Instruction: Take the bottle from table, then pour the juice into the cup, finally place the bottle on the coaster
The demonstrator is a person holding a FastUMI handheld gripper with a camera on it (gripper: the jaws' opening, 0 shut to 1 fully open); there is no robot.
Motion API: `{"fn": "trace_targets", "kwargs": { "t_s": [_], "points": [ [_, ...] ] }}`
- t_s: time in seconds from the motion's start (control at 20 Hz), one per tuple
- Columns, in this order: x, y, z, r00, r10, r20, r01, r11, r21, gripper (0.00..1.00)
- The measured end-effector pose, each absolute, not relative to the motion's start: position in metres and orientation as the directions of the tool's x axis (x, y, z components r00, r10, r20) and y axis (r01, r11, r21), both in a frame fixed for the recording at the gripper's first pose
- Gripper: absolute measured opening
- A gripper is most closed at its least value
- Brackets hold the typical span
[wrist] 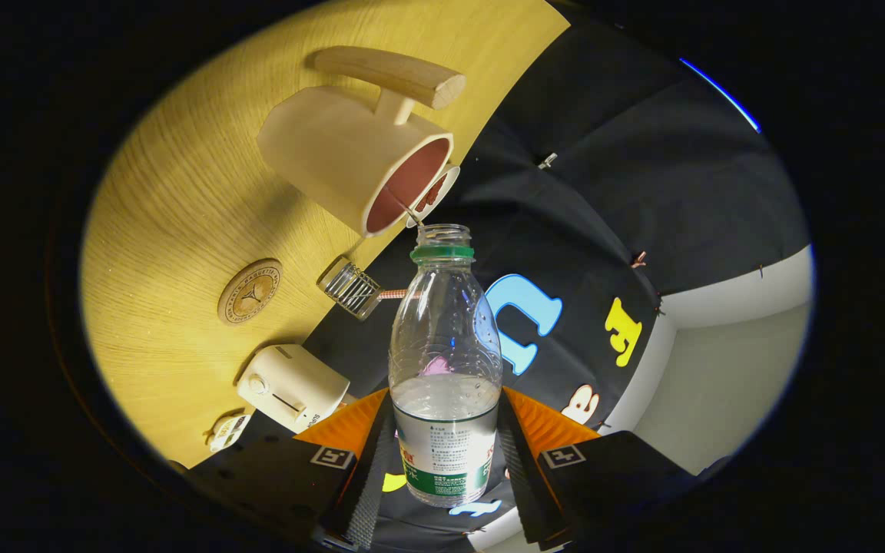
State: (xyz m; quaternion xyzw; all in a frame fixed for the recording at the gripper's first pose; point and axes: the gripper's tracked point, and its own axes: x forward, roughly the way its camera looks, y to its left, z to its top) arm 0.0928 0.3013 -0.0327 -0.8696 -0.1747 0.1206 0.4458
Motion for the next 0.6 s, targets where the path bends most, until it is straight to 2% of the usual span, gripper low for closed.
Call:
{"fn": "trace_targets", "kwargs": {
  "t_s": [0.25, 0.6],
  "points": [
    [0.096, 0.313, -0.033, 0.897, 0.434, -0.087, 0.227, -0.619, -0.752, 0.73],
    [0.097, 0.314, -0.025, 0.889, 0.450, -0.081, 0.254, -0.633, -0.731, 0.73]
  ]
}}
